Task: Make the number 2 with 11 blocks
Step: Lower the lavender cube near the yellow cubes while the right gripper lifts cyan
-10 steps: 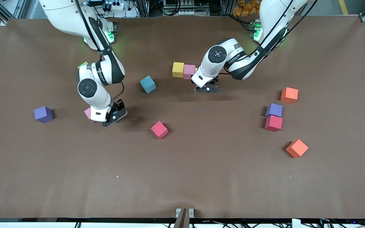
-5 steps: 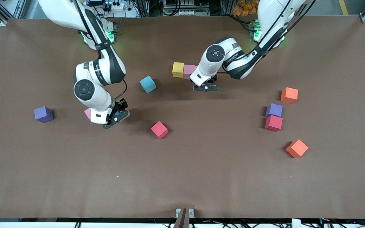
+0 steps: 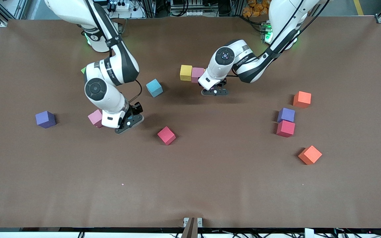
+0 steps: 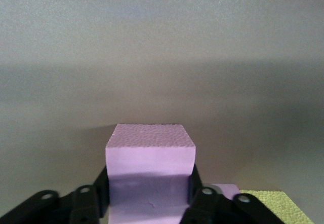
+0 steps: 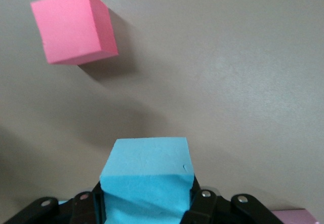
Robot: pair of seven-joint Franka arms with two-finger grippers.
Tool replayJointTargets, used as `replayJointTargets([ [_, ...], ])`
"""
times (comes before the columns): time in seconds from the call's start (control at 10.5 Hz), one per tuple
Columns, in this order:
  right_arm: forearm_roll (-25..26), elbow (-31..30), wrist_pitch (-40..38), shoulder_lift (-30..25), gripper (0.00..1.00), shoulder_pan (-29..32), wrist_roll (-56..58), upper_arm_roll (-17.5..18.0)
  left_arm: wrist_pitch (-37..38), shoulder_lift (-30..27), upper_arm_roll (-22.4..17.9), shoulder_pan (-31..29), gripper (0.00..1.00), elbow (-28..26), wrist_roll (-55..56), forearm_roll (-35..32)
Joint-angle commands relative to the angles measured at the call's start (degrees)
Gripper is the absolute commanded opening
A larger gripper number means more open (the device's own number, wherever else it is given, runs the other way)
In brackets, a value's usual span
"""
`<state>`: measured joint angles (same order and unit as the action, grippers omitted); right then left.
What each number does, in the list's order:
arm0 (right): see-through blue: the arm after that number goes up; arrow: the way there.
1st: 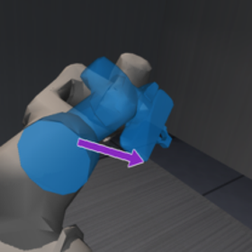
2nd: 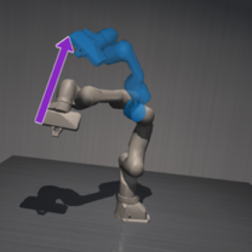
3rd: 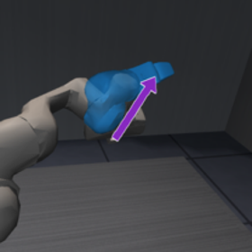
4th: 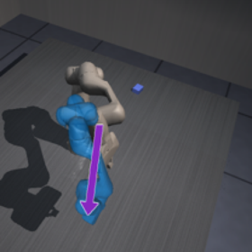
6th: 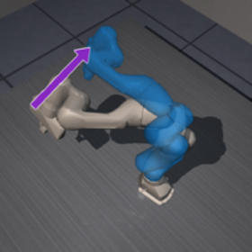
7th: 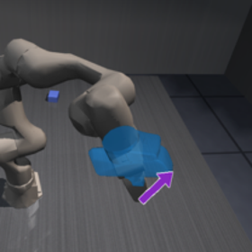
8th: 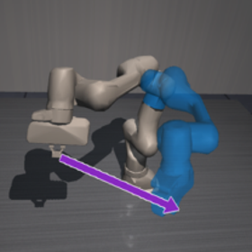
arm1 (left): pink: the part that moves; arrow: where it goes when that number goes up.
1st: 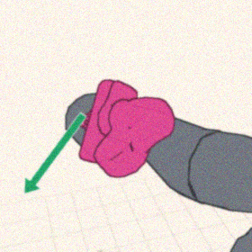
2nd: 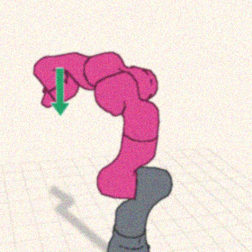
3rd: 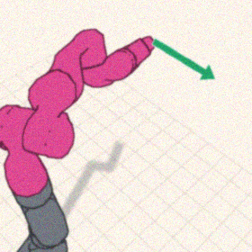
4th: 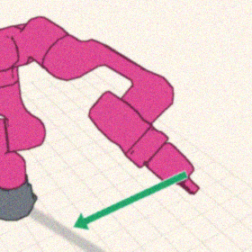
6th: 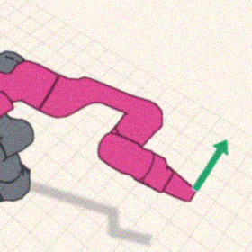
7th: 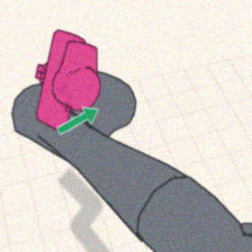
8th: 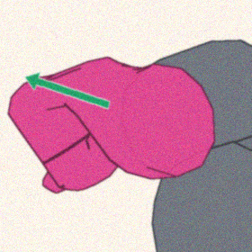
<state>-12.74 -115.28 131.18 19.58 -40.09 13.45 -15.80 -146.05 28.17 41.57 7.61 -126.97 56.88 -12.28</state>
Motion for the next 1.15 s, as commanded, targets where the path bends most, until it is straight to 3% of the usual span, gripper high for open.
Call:
replayJointTargets([
  [0.0,-1.1,0.6,-0.8,-0.1,0.01,-0.4,-4.4,0.1,-0.4,-0.7,-0.6,0.3,1.00,0.5,0.7,0.2],
  [0.19,-1.1,0.5,-0.9,-0.1,0.01,-2.3,-13.3,0.1,3.1,-7.8,-0.1,0.3,1.00,0.8,0.6,0.2],
  [0.48,-1.1,0.7,-0.8,0.1,0.02,-7.0,-24.9,0.1,15.7,-19.5,1.8,-0.9,1.00,2.1,0.4,1.1],
  [0.67,-1.1,1.5,-0.5,1.0,0.02,-11.3,-31.9,0.1,22.7,-22.6,1.7,-3.1,1.00,4.6,-0.1,1.1],
  [0.86,-1.1,4.1,-0.2,3.5,0.02,-16.5,-40.6,0.1,24.3,-24.5,1.3,-7.3,1.00,4.2,-10.1,1.2],
  [1.05,-3.1,8.5,-0.4,6.9,0.02,-20.0,-47.3,0.2,24.4,-25.3,-4.1,-8.4,1.00,4.0,-22.7,1.2],
])
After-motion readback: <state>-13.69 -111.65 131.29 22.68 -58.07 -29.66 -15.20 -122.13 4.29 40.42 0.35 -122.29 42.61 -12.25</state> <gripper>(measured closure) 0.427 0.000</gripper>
